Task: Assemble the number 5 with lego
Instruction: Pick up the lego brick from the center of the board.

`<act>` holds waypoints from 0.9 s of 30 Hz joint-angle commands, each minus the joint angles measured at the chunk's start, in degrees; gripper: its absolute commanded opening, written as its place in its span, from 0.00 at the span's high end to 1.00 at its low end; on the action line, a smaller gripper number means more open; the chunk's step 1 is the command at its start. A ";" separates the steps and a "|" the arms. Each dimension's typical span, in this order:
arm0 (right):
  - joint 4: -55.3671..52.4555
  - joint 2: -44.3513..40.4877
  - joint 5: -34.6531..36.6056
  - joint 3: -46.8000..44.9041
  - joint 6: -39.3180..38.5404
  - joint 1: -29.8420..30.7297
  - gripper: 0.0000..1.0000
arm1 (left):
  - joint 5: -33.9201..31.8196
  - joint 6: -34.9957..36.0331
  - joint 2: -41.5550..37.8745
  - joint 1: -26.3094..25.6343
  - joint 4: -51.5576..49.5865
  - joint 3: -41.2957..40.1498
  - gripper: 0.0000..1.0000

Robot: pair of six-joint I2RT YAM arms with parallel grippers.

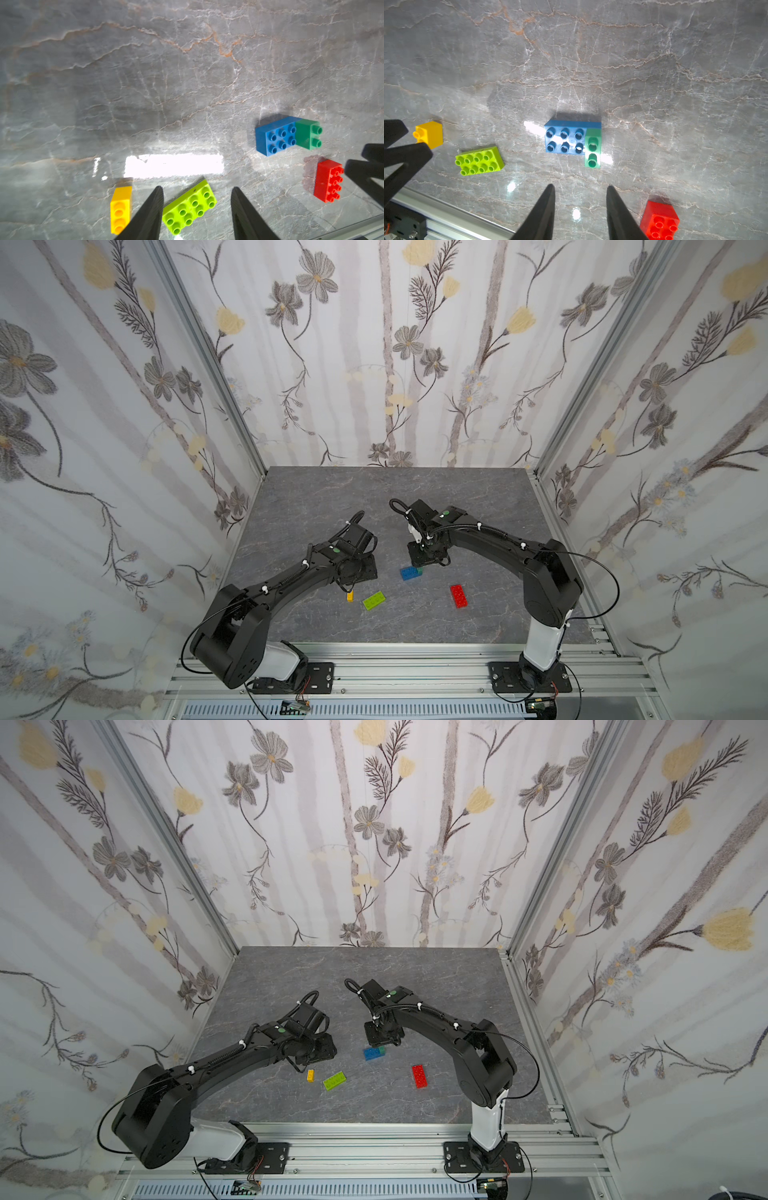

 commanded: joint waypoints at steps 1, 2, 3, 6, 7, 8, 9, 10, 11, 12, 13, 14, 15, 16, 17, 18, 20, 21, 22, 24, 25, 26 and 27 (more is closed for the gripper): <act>-0.44 -1.41 -1.88 -0.08 -0.03 0.87 0.59 | -2.19 -1.78 -3.22 1.04 -3.48 -2.37 0.44; -0.32 -1.60 -2.27 -0.06 0.07 1.12 0.58 | -2.34 -2.24 -4.69 1.66 -4.19 -3.30 0.44; -0.33 -1.77 -2.46 -0.03 0.19 1.31 0.58 | -2.77 -2.62 -6.01 2.57 -4.99 -4.19 0.44; -0.11 -2.31 -3.04 -0.11 0.63 2.17 0.58 | -3.12 -2.83 -9.40 4.88 -7.03 -6.74 0.43; 0.00 -2.39 -3.21 -0.08 0.70 2.47 0.57 | -2.80 -2.71 -9.96 5.48 -7.40 -7.36 0.43; 0.11 -2.39 -3.45 -0.03 0.75 2.99 0.56 | -2.58 -2.61 -10.28 5.95 -7.58 -7.93 0.43; 0.18 -2.32 -3.69 -0.09 0.80 3.36 0.56 | -2.42 -2.57 -10.53 6.29 -7.74 -8.53 0.43; 0.16 -2.27 -3.86 -0.03 0.93 3.76 0.56 | -2.27 -2.52 -10.60 6.43 -7.62 -8.99 0.43; 0.22 -2.13 -3.98 -0.10 1.02 3.99 0.56 | -1.68 -2.35 -10.55 6.47 -7.21 -9.48 0.44; 0.26 -2.04 -3.98 -0.28 1.19 4.17 0.56 | -0.98 -2.31 -10.26 6.47 -6.67 -9.80 0.44; 0.27 -1.96 -3.95 -0.45 1.32 4.22 0.56 | -0.51 -2.30 -9.76 6.53 -6.51 -9.73 0.45; 0.35 -1.97 -3.96 -0.74 1.54 4.20 0.56 | 0.07 -2.22 -9.09 6.53 -6.44 -9.66 0.46; 0.46 -1.95 -3.87 -1.07 1.67 4.20 0.56 | 0.68 -2.00 -8.36 6.47 -6.18 -9.56 0.47; 0.51 -2.02 -3.81 -1.33 1.81 4.20 0.56 | 0.94 -1.89 -7.92 6.30 -6.08 -9.56 0.47; 0.55 -2.14 -3.76 -1.63 1.81 4.19 0.56 | 0.96 -1.80 -7.60 6.21 -6.10 -9.49 0.47; 0.68 -2.11 -3.89 -1.95 1.89 4.21 0.56 | 0.78 -1.54 -7.48 6.12 -6.13 -9.51 0.47; 0.87 -2.20 -3.98 -2.47 1.90 4.21 0.56 | 0.77 -0.92 -7.48 6.05 -5.93 -9.49 0.49; 0.90 -2.16 -4.06 -2.85 1.98 4.21 0.56 | 0.88 -0.77 -5.97 6.03 -5.89 -9.32 0.49; 0.98 -2.21 -4.11 -3.07 1.92 4.19 0.56 | 1.04 -0.72 -5.49 5.99 -5.68 -9.24 0.49; 1.13 -2.23 -4.13 -3.56 1.99 4.20 0.56 | 1.45 -0.47 -4.04 5.69 -4.83 -9.03 0.52; 1.17 -2.28 -4.19 -3.73 2.01 4.26 0.56 | 1.34 -0.38 -3.19 5.59 -4.69 -8.83 0.54; 1.16 -2.31 -4.20 -3.77 2.03 4.19 0.57 | 1.26 -0.29 -2.40 5.44 -4.66 -8.53 0.55; 1.24 -2.39 -4.23 -3.85 2.04 4.25 0.56 | 0.89 -0.14 -1.56 5.25 -4.92 -8.10 0.56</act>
